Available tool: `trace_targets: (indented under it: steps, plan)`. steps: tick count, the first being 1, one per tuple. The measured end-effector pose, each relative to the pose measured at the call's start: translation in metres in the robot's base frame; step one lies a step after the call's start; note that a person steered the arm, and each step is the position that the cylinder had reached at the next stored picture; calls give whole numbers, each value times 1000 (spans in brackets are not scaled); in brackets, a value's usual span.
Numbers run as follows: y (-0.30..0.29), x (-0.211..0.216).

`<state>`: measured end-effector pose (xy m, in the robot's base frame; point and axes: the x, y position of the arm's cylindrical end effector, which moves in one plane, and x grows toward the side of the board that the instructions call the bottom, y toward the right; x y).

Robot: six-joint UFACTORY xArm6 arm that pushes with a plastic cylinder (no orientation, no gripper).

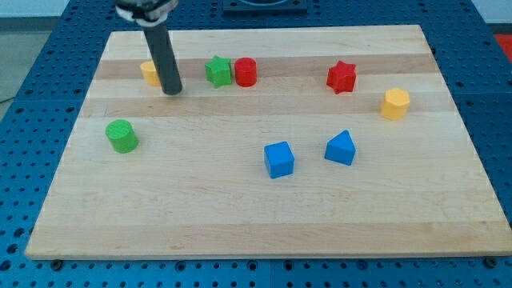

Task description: Nudge the green star to the top left of the red circle

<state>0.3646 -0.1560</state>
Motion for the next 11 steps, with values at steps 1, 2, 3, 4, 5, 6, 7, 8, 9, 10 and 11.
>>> trace_targets:
  steps: [1, 2, 3, 4, 5, 6, 7, 8, 9, 10, 11]
  plan:
    - [14, 26]
    - [46, 13]
    - [55, -12]
    - [51, -40]
    - [49, -51]
    - [49, -15]
    - [56, 0]
    - [59, -23]
    - [64, -58]
    - [65, -77]
    - [70, -55]
